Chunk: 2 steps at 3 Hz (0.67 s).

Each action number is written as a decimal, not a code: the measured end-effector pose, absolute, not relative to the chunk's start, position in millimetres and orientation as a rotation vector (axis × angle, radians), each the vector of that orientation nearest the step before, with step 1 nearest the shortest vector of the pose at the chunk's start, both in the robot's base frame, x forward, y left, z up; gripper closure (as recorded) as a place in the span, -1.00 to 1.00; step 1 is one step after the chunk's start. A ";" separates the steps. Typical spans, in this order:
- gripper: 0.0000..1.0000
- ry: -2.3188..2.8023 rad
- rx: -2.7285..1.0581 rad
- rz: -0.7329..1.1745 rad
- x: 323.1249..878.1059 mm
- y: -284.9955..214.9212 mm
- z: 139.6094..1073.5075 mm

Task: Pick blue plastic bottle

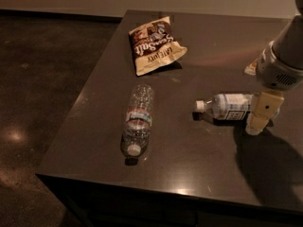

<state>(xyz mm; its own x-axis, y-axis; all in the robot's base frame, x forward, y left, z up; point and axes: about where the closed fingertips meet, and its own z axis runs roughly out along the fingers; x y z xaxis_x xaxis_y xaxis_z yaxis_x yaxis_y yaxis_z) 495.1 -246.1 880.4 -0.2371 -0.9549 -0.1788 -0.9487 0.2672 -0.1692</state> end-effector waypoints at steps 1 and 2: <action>-1.00 2.308 -1.772 0.007 497.5 -247.4 859.9; -0.77 2.316 -1.767 0.040 499.1 -248.8 849.2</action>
Offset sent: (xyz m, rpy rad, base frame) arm 0.0061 -0.0060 -0.0437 0.0549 0.0700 -0.0096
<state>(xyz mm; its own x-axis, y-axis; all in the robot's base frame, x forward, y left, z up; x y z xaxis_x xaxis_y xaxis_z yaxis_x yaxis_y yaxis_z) 499.1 -248.8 849.2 -0.2478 -0.9487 -0.1962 -0.9549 0.2734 -0.1157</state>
